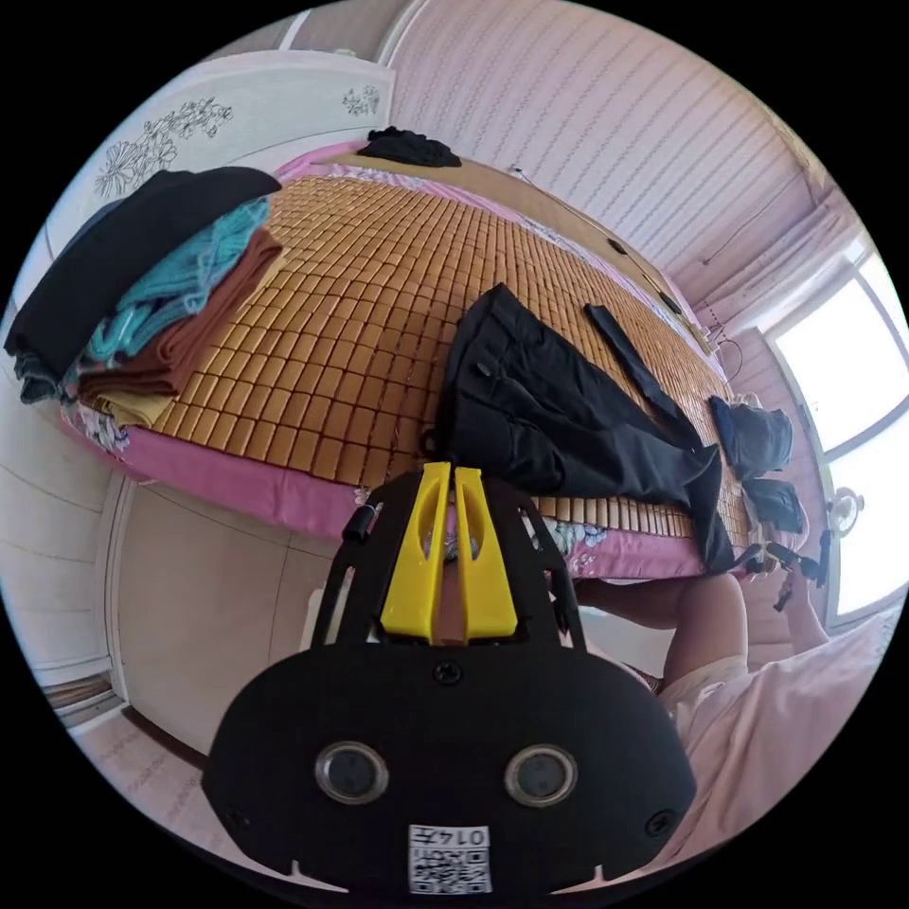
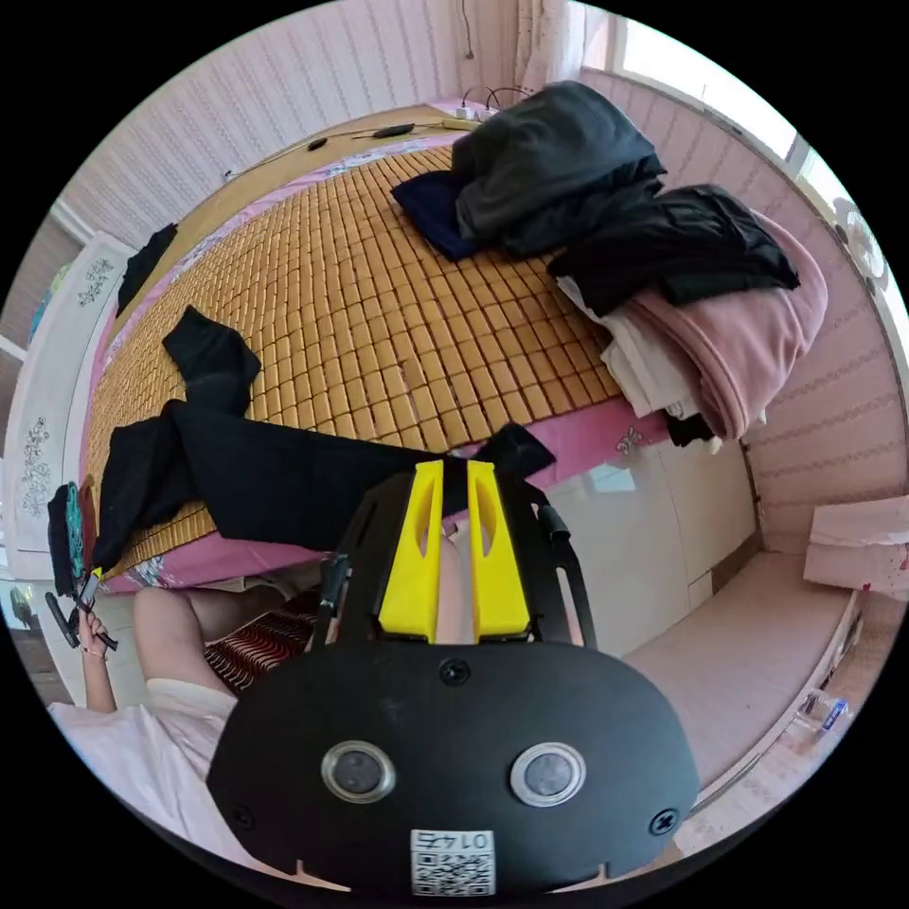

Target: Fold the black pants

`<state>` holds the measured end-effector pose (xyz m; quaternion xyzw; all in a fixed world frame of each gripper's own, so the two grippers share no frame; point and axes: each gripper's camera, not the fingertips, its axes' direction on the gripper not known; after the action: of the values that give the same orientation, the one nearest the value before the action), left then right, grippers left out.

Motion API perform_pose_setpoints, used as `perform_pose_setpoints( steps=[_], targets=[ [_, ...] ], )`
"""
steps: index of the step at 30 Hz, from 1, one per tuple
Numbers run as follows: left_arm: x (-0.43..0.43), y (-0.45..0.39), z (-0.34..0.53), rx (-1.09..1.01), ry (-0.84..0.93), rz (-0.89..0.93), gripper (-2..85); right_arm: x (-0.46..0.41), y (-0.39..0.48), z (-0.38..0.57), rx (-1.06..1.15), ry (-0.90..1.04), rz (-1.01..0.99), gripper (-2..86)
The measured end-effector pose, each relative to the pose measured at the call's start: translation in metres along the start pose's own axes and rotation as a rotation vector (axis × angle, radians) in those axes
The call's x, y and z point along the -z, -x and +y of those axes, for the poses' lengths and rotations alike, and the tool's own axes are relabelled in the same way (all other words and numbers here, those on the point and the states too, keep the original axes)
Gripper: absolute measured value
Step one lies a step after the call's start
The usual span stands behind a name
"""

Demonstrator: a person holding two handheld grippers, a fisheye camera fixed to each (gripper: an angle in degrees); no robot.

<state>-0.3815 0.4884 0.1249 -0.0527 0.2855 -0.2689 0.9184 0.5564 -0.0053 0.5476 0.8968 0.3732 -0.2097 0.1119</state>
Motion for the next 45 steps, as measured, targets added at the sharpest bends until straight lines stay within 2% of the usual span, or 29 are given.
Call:
perform_pose_setpoints(
  steps=[3, 7, 9, 12, 14, 16, 19, 22, 24, 26, 29, 34, 37, 39, 41, 43, 45],
  targets=[
    [0.004, 0.007, 0.0, 0.032, 0.001, -0.004, -1.0, -0.005, 0.079, -0.047, 0.236, -0.039, -0.077, 7.9],
    [0.013, 0.001, -0.01, 0.002, 0.008, -0.041, -1.0, -0.03, 0.195, -0.096, 0.513, 0.027, -0.222, 13.0],
    [0.018, -0.001, -0.015, -0.006, 0.009, -0.05, -1.0, -0.056, 0.258, -0.117, 0.603, 0.079, -0.179, 15.6],
    [0.026, -0.002, -0.021, -0.019, 0.005, -0.061, -1.0, -0.097, 0.295, -0.134, 0.628, 0.223, -0.041, 14.4],
    [0.03, -0.004, -0.026, -0.035, 0.007, -0.084, -1.0, -0.09, 0.298, -0.139, 0.62, 0.167, -0.002, 6.1],
    [0.032, -0.006, -0.03, -0.05, -0.005, -0.114, -1.0, -0.08, 0.293, -0.148, 0.634, 0.192, -0.056, 0.9],
    [0.043, -0.011, -0.034, -0.091, -0.041, -0.174, -1.0, -0.029, 0.25, -0.161, 0.509, 0.046, -0.139, -0.1],
    [0.049, -0.008, -0.028, -0.104, -0.037, -0.235, -1.0, 0.029, 0.171, -0.146, 0.288, -0.083, -0.243, 0.3],
    [0.038, 0.001, -0.018, -0.078, 0.024, -0.262, -0.9, 0.036, 0.111, -0.114, 0.121, -0.05, -0.269, 1.5],
    [0.02, 0.018, -0.006, 0.014, 0.126, -0.247, -0.8, 0.025, 0.078, -0.09, 0.059, 0.03, -0.245, 2.9],
    [0.022, 0.027, -0.001, 0.07, 0.162, -0.266, -0.4, 0.015, 0.04, -0.066, -0.031, 0.146, -0.145, 5.8],
    [0.043, 0.012, -0.039, 0.036, 0.029, -0.239, 2.8, 0.048, 0.036, -0.07, 0.04, 0.012, -0.075, 10.7],
    [0.019, -0.007, -0.086, -0.009, 0.004, -0.212, 6.3, 0.052, 0.055, -0.086, 0.118, -0.012, -0.058, 14.9],
    [-0.012, -0.022, -0.117, -0.046, 0.042, -0.173, 8.4, 0.039, 0.08, -0.097, 0.215, 0.029, -0.049, 15.8],
    [-0.061, -0.043, -0.152, -0.098, 0.157, -0.158, 10.5, 0.021, 0.097, -0.103, 0.272, 0.112, -0.033, 15.5],
    [-0.09, -0.057, -0.173, -0.108, 0.224, -0.215, 11.4, 0.004, 0.105, -0.104, 0.31, 0.204, -0.014, 13.9],
    [-0.109, -0.063, -0.186, -0.075, 0.246, -0.271, 11.9, 0.008, 0.101, -0.1, 0.329, 0.196, -0.005, 11.3]
  ],
)
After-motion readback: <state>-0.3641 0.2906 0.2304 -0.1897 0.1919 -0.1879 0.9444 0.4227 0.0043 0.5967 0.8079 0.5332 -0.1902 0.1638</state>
